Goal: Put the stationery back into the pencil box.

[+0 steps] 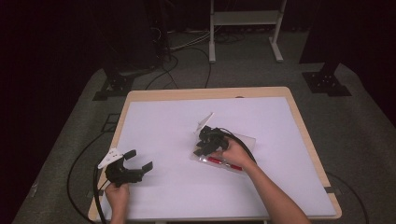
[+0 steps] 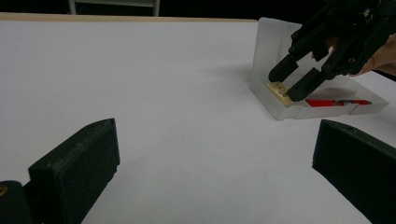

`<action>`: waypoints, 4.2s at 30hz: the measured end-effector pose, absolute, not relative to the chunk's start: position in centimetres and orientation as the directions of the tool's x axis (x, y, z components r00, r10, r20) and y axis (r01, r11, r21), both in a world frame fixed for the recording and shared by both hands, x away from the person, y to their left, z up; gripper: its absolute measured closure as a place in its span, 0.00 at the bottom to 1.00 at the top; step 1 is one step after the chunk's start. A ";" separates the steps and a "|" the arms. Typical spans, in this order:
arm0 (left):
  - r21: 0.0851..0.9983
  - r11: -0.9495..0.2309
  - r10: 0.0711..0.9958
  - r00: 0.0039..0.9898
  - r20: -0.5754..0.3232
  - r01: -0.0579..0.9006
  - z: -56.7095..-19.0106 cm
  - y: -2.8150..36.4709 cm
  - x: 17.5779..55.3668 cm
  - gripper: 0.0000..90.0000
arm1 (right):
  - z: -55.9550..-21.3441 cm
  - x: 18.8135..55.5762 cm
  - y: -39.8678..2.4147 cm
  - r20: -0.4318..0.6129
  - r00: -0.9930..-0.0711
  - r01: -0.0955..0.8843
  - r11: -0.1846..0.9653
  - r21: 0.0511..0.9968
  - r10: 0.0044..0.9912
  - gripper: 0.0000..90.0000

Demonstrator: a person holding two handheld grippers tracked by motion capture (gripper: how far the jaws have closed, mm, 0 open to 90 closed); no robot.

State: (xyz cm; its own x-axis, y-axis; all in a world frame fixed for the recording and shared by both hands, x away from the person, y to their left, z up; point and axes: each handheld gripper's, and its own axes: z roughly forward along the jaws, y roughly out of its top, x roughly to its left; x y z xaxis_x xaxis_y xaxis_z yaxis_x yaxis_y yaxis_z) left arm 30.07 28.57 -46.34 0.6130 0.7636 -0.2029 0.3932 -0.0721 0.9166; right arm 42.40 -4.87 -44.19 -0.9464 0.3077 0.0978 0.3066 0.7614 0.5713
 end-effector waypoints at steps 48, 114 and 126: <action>0.915 -0.086 0.763 0.617 -0.194 0.394 -46.4 28.4 30.0 0.00 | -39.7 37.5 -8.8 0.097 -0.955 0.271 0.695 0.666 0.280 0.50; 0.914 -0.091 0.768 0.612 -0.188 0.395 -46.4 28.2 30.0 0.00 | -40.4 34.1 -17.7 0.132 -0.910 0.369 0.622 0.691 0.393 0.41; 0.914 -0.093 0.768 0.613 -0.187 0.396 -46.4 28.2 30.0 0.00 | -40.3 33.5 -19.3 0.119 -0.906 0.366 0.612 0.701 0.406 0.40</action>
State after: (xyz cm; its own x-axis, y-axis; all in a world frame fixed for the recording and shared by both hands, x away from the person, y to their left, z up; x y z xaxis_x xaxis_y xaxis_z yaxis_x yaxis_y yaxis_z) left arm 30.00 28.20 -46.37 0.6127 0.7678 -0.1874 0.3958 -0.0928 0.9136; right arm 33.48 -19.34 -40.30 -0.9062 0.4058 0.1186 0.3659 0.6125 0.7007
